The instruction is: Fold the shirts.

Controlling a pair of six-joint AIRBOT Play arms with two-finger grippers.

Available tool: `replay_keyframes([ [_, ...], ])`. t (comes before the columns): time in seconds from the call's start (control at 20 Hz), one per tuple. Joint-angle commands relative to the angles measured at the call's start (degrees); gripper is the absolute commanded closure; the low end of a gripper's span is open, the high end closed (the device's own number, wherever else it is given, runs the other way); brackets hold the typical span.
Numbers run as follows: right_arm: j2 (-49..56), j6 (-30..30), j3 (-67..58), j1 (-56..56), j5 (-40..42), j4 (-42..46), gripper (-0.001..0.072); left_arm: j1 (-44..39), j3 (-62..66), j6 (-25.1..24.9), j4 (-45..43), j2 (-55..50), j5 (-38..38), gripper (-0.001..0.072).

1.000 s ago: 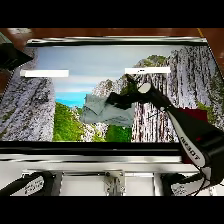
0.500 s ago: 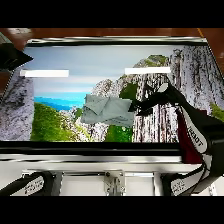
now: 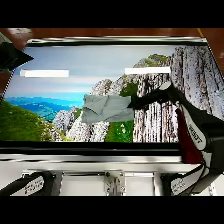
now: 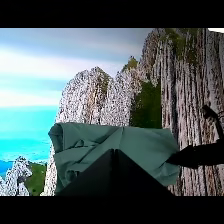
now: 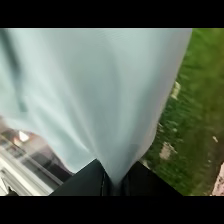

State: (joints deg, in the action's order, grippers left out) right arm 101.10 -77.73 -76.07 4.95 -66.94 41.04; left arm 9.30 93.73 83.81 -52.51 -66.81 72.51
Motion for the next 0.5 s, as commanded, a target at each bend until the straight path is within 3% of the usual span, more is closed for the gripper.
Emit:
replay_keyframes([
  [0.0,-7.4,-3.0,-7.5,-5.1,-10.1,2.2,0.0649,0.0,0.0,-0.6,0.0,0.0,-0.5,0.0671],
  [0.25,-16.8,-12.9,-33.0,-13.0,-37.0,19.7,0.0649,0.0,0.0,-0.7,0.0,-0.6,-0.9,0.0671],
  [0.35,-17.8,-14.8,-42.2,-15.6,-39.4,26.0,0.0649,-0.1,0.0,-1.2,0.1,-1.0,-0.9,0.0671],
  [0.45,-19.2,-16.1,-44.5,-18.7,-39.4,25.1,0.0649,-0.1,0.0,-2.1,1.5,-1.2,-0.9,0.0671],
])
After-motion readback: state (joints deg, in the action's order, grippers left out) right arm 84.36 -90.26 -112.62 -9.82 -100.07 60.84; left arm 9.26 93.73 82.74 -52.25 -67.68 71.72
